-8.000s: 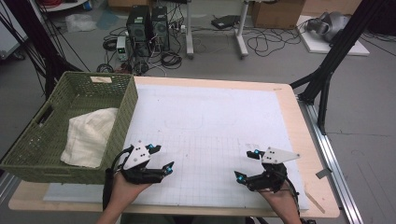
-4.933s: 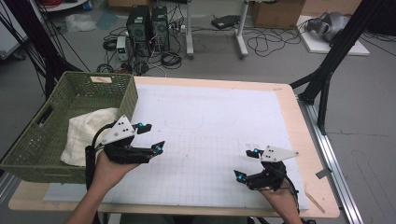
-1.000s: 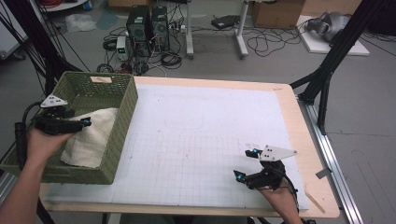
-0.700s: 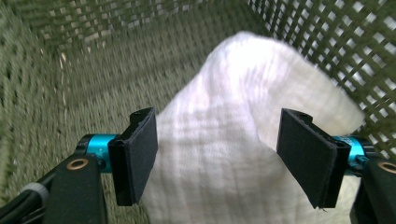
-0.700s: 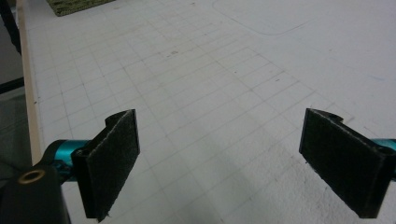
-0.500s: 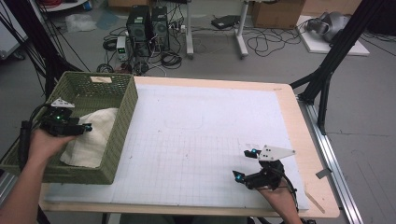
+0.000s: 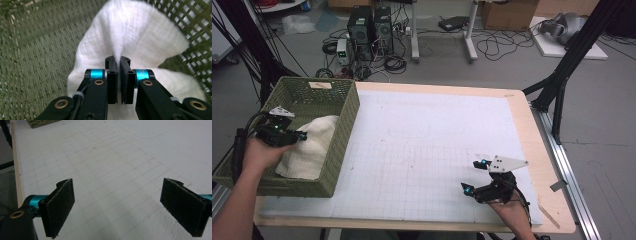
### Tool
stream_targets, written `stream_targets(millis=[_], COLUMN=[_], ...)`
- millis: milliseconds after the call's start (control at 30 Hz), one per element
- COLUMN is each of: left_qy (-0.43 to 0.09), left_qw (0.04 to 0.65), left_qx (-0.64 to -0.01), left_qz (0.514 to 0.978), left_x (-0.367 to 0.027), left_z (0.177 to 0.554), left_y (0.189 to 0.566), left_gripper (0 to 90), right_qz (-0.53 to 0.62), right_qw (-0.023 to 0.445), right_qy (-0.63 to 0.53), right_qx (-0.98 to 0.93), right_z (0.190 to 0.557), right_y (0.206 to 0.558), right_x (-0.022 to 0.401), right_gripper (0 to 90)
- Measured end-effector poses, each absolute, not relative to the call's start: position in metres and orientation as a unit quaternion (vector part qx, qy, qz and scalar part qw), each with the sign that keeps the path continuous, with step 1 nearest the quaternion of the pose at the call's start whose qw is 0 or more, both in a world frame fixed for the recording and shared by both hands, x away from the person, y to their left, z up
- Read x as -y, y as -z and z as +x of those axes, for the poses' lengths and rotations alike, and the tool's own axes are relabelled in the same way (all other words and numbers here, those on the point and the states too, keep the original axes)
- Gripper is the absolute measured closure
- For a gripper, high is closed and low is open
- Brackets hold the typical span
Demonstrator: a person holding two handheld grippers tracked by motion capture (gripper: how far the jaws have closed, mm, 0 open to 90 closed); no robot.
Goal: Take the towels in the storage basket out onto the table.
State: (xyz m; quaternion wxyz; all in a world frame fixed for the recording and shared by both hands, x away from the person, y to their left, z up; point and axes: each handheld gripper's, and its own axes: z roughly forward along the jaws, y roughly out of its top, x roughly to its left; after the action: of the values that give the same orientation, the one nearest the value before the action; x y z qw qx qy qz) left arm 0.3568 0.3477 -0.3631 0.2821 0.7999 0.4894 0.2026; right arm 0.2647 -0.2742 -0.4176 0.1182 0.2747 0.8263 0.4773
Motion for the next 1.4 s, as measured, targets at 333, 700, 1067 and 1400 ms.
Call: stream_targets(millis=[333, 700, 1067, 1400], left_qy=[-0.242, -0.251, -0.264, -0.279], left_qw=[0.357, 0.444, 0.471, 0.489], left_qx=[-0.482, -0.48, -0.464, -0.442], left_qz=[0.763, 0.714, 0.702, 0.698], left_x=[-0.351, -0.362, -0.364, -0.358], left_z=[0.34, 0.321, 0.308, 0.304], left_y=[0.344, 0.324, 0.31, 0.281], left_gripper=[85.8, 85.8, 85.9, 85.8], right_qz=[0.276, 0.275, 0.275, 0.275], right_qw=[0.12, 0.121, 0.12, 0.121], right_qy=[-0.482, -0.482, -0.481, -0.48], right_qx=[-0.823, -0.823, -0.824, -0.824], right_z=[0.265, 0.265, 0.266, 0.266], right_y=[0.416, 0.416, 0.416, 0.416], right_x=[0.276, 0.276, 0.275, 0.275], right_gripper=[11.4, 11.4, 11.4, 11.4])
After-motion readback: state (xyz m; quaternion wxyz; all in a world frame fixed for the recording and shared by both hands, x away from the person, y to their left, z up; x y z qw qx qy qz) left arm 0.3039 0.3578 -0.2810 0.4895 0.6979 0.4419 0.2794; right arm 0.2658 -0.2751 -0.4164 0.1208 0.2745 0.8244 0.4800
